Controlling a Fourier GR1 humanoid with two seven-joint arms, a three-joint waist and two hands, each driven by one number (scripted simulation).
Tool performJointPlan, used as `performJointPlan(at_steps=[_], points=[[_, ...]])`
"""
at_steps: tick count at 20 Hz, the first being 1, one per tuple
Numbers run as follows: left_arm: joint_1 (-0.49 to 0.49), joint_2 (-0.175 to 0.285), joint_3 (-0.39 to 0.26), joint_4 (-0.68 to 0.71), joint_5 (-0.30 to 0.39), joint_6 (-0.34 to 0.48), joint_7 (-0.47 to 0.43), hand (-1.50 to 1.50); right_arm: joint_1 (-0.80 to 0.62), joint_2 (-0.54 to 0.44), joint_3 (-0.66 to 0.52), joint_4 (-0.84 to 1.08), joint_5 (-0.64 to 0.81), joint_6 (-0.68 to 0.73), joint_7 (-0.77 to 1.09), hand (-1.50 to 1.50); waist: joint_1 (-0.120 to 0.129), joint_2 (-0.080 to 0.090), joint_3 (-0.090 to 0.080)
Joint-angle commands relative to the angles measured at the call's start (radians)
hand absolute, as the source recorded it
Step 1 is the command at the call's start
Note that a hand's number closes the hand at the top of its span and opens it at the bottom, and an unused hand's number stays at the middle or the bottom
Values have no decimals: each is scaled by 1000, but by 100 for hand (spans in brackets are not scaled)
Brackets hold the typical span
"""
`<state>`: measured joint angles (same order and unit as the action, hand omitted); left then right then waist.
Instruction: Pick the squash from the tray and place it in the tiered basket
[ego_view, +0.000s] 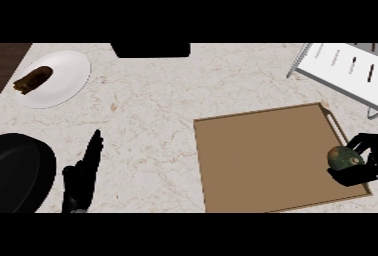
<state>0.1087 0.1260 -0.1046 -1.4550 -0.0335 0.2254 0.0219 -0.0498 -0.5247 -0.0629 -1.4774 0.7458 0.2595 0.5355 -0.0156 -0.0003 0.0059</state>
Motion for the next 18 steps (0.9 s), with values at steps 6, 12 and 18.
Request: performJointPlan(at_steps=[6,12,18], points=[[8,-16,0,49,-8,5,-17,0,-38,-206,-389,196,-292,-14,-398,150,-1,-2,-5],[-41,1,20,55,-2,-6,26,0,-151,-377,-617,233,-445,55,-431,150,0,-1,-6],[-36,-19,23,114,-2,-19,-48,0,-210,-462,-610,156,-414,55,-392,150,18,2,-7]])
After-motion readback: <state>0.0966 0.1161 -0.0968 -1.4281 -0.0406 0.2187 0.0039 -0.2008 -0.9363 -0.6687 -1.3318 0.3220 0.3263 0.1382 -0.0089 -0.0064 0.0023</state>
